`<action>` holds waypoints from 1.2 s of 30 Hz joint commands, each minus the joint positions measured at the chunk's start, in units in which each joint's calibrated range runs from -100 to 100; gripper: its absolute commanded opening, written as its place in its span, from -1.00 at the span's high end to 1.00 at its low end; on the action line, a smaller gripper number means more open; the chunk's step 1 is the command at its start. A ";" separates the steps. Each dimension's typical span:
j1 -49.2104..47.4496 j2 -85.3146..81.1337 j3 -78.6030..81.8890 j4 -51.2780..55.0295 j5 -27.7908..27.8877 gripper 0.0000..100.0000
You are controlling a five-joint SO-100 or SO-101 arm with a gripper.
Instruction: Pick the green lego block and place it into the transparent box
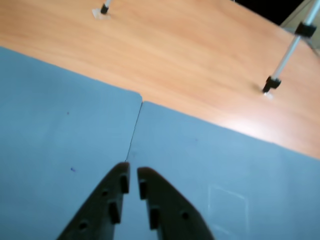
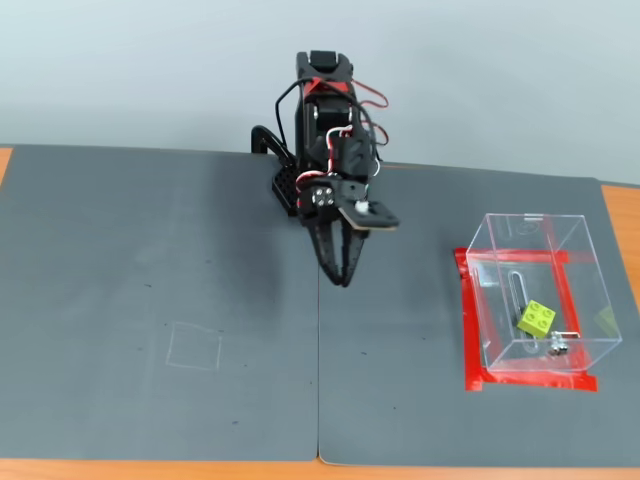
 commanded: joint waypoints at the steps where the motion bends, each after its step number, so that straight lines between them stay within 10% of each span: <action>1: 1.52 -5.72 5.86 -0.83 -1.93 0.96; 36: 4.43 -20.39 27.66 10.54 -8.80 0.96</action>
